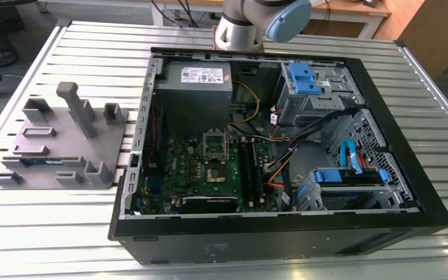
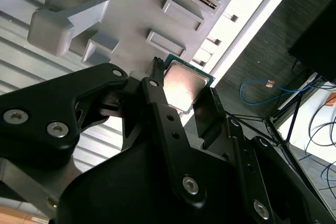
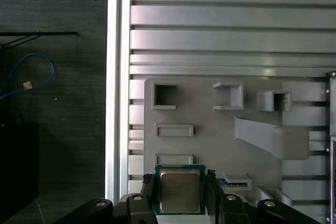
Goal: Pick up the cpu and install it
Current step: 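Pick up the cpu and move it towards the insertion slot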
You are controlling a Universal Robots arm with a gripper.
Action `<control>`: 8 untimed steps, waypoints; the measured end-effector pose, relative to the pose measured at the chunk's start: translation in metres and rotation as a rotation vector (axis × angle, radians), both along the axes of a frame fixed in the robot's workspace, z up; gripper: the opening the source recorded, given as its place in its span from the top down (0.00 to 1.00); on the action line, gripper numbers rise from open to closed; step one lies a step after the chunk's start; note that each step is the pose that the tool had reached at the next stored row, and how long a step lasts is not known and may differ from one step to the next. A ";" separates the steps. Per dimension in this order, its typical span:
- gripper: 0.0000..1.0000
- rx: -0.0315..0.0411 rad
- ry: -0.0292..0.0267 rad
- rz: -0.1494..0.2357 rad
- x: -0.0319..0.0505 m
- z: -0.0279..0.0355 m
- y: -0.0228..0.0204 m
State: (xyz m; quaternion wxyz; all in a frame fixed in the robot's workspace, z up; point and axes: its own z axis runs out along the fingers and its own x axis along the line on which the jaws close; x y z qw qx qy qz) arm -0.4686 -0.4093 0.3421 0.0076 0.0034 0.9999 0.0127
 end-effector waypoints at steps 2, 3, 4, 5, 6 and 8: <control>0.53 0.0000 -0.0001 0.000 0.0000 0.0004 0.0000; 0.53 0.0001 -0.0001 0.000 0.0000 0.0007 0.0000; 0.53 0.0000 -0.0001 0.000 0.0000 0.0008 0.0000; 0.53 0.0001 -0.0001 0.000 0.0000 0.0008 0.0000; 0.53 0.0001 -0.0001 0.000 0.0000 0.0009 0.0000; 0.53 0.0000 0.0001 0.000 0.0000 0.0012 0.0000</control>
